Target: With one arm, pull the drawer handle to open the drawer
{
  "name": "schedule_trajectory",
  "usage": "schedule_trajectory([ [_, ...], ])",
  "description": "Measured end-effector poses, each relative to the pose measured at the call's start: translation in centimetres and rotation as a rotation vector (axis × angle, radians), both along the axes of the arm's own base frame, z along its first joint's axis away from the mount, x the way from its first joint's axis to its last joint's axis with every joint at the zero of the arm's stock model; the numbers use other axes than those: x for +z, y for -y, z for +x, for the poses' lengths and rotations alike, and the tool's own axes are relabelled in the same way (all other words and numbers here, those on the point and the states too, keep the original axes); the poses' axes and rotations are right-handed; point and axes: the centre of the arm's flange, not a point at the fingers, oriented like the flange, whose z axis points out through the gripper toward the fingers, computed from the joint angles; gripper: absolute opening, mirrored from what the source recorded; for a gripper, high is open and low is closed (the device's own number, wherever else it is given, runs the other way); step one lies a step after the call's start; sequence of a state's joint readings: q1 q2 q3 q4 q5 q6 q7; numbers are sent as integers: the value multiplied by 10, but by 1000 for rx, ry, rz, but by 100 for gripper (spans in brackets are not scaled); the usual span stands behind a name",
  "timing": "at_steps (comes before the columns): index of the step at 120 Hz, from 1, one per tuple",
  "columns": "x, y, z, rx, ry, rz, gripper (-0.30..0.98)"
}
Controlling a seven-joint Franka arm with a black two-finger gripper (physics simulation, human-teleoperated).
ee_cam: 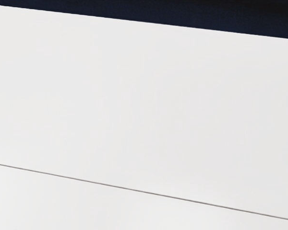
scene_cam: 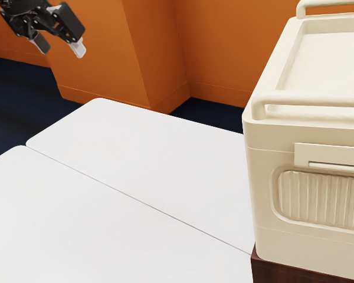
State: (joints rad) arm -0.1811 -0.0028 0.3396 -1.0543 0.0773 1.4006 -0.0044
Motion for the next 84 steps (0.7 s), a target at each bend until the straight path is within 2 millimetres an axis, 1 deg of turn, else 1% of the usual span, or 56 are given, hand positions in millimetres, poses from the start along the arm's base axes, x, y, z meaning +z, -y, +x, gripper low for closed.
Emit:
schedule_trajectory([
  [6, -10, 0, 2, 9, -27, -8, 69],
  [10, -17, 2, -3, 2, -45, -23, 69],
  [13, -22, 4, -9, -7, -60, -39, 69],
  [16, -29, 4, -21, -16, -79, -61, 68],
  [21, -42, -4, -44, -15, -105, -102, 68],
  [30, -83, 0, -71, -41, -159, -171, 69],
  [35, -107, -9, -87, -19, -185, -202, 68],
  [39, -122, -20, -103, 8, -196, -225, 69],
  [41, -128, -23, -111, 23, -198, -233, 69],
  [44, -135, -24, -121, 41, -200, -238, 69],
  [52, -152, -17, -140, 90, -197, -231, 69],
  [56, -162, -15, -142, 112, -196, -232, 69],
  [60, -177, -15, -140, 136, -199, -242, 69],
  [65, -197, -13, -131, 159, -200, -275, 69],
  [69, -207, -10, -123, 179, -192, -306, 69],
  [74, -213, -7, -116, 202, -172, -342, 69],
  [78, -214, -4, -112, 217, -152, -376, 69],
  [84, -214, 5, -104, 228, -124, -420, 69],
])
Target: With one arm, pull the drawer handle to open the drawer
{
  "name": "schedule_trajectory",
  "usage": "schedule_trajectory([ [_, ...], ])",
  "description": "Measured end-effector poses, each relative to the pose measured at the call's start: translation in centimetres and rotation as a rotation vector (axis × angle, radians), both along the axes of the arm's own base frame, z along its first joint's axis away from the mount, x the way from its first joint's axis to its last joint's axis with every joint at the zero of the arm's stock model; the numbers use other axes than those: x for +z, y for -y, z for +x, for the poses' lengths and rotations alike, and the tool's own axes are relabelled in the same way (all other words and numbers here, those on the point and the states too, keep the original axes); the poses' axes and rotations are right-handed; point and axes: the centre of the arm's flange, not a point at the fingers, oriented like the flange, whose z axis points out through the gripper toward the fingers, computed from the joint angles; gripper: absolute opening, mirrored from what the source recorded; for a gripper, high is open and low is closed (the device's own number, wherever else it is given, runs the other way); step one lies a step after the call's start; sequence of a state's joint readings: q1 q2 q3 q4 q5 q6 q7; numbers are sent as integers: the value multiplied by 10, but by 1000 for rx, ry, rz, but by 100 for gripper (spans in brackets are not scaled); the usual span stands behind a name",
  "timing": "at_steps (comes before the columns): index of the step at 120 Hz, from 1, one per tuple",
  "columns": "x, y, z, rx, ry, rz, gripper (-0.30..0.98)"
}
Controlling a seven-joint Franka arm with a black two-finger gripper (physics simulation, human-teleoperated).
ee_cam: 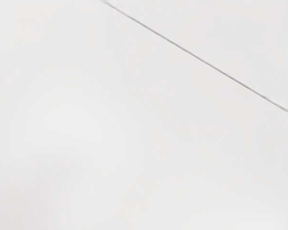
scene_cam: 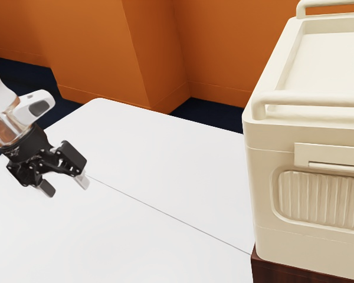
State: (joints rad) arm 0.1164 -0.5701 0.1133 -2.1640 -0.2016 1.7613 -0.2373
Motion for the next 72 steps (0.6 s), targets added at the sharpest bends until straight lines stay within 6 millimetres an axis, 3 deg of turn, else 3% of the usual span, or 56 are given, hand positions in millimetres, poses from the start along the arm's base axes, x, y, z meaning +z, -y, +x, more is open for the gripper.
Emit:
schedule_trajectory([
  [24, -7, 49, 34, 26, 59, -103, 69],
  [36, -19, 73, 50, 14, 48, -129, 69],
  [72, -44, 106, 85, 50, 71, -175, 69],
])
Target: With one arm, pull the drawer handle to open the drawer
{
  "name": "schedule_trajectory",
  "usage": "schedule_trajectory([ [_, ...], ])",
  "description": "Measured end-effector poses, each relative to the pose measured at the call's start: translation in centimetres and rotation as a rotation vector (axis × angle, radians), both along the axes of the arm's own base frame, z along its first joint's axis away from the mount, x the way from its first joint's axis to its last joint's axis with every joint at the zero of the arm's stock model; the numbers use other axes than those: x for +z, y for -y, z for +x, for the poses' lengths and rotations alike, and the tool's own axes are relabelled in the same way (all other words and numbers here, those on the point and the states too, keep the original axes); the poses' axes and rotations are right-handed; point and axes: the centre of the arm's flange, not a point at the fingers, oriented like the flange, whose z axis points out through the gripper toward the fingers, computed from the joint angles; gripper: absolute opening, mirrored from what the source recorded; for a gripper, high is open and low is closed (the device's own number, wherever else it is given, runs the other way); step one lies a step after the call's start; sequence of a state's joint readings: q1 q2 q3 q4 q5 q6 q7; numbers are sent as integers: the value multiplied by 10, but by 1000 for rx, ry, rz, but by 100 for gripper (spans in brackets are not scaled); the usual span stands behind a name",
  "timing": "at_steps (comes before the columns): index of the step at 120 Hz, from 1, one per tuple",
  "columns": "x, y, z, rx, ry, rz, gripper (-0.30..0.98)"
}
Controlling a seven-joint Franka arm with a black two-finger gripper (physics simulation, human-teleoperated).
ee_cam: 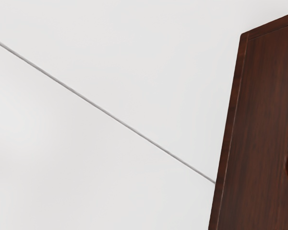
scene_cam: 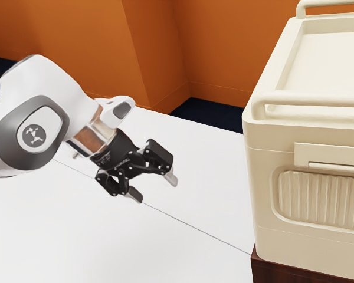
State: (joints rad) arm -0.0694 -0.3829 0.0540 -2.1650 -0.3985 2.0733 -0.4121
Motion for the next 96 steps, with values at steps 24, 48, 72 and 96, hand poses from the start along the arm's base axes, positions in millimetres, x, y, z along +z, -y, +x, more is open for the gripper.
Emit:
schedule_trajectory([
  [24, -8, 35, 19, -7, 23, -40, 69],
  [48, -10, 63, 32, -15, 36, -77, 69],
  [72, -22, 85, 42, -25, 23, -91, 69],
  [96, -26, 94, 57, -16, 30, -96, 69],
])
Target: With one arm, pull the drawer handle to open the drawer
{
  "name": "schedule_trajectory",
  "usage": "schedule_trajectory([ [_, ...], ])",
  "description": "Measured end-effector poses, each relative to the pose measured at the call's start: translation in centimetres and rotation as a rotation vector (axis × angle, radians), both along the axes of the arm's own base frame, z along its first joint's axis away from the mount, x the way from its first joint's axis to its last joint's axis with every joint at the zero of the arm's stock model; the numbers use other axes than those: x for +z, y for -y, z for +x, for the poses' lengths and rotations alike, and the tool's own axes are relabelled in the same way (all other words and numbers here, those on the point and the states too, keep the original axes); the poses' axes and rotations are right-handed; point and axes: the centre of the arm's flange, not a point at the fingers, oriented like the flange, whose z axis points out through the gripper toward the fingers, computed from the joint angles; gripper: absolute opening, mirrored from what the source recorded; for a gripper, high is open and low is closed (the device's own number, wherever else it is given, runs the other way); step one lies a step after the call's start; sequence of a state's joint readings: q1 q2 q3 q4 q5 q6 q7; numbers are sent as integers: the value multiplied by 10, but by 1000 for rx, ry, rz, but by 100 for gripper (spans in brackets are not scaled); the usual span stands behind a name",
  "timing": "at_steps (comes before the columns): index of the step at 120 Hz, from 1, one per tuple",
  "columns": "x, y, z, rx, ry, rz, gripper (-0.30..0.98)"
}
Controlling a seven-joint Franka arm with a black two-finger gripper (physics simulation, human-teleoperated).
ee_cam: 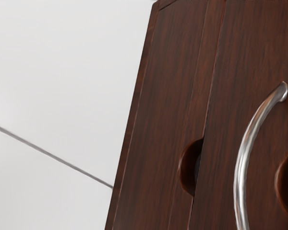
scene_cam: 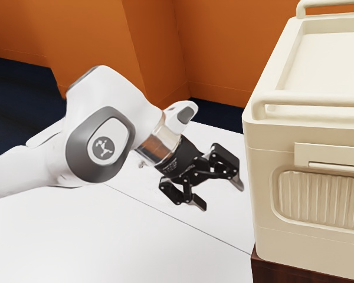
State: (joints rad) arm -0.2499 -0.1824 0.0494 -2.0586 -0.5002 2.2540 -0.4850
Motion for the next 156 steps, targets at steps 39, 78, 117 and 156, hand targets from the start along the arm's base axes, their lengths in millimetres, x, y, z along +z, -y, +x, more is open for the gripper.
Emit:
schedule_trajectory([
  [39, -23, 9, 20, 13, -29, -4, 69],
  [78, -33, 7, 34, 31, 20, 25, 69],
  [117, -32, 21, 44, 15, 55, 30, 69],
  [156, -45, 30, 48, 1, 41, 36, 69],
])
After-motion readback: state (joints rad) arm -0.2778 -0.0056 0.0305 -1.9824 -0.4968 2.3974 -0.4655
